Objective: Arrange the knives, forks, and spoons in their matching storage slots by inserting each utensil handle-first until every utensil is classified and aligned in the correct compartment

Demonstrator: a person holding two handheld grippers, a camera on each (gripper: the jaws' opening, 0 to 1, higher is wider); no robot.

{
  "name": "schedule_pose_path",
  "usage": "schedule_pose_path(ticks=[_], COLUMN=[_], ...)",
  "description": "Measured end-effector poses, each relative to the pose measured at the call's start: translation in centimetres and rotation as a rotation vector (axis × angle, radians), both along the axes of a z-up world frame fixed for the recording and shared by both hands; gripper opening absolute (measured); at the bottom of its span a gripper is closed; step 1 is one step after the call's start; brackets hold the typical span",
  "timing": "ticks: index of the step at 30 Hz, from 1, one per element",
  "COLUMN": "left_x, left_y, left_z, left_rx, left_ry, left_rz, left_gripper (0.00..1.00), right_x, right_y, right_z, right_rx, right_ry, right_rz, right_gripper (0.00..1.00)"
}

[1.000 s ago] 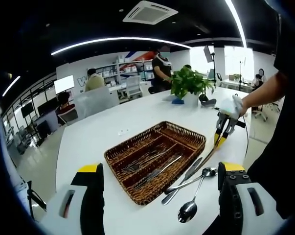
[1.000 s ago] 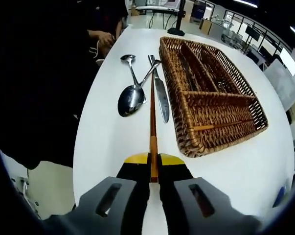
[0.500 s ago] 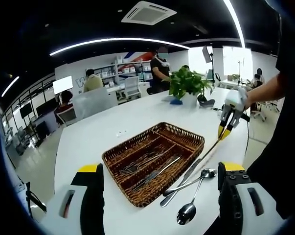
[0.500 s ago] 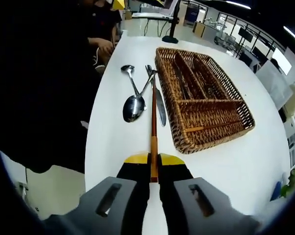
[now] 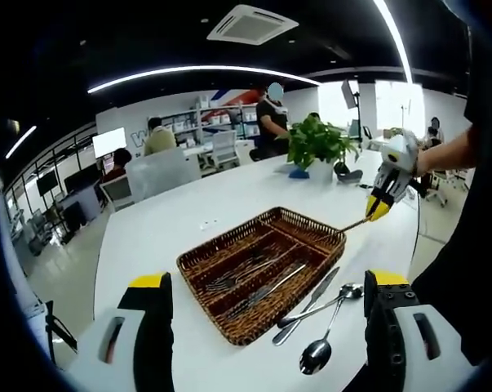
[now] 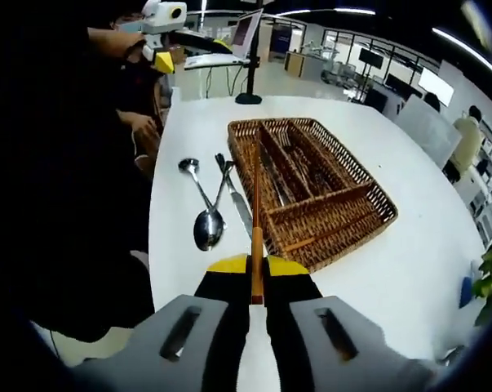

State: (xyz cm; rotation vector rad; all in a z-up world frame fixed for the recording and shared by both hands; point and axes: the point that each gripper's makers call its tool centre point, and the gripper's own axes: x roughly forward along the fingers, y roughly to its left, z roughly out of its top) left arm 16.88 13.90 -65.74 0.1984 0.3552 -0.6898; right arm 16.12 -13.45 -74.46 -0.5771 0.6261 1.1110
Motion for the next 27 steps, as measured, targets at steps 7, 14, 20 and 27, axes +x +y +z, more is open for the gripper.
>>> schedule_pose_path(ticks=[7,14,20,27], left_x=[0.1,-0.1,-0.5,-0.8], left_y=[1.1,1.4,1.7,1.7], left_z=[0.3,0.6,0.4,0.5], left_rx=[0.012,0.017,0.014,0.015], left_ry=[-0.007,-0.014,-0.013,-0.016], left_rz=[0.018,0.029,0.04,0.038], left_gripper=[0.99,0.99,0.99,0.99], right_x=[-0.2,0.3,0.8,2.8], right_y=[0.6,0.8,0.7,-0.6], right_z=[0.3,0.6,1.6,3.9], right_rx=[0.003,0.023,0.057,0.138], right_ry=[0.007,0.004,-0.016,-0.05], right_rz=[-0.085,-0.249,-0.37,-0.565], right_gripper=[0.03,0.03,0.03,0.03])
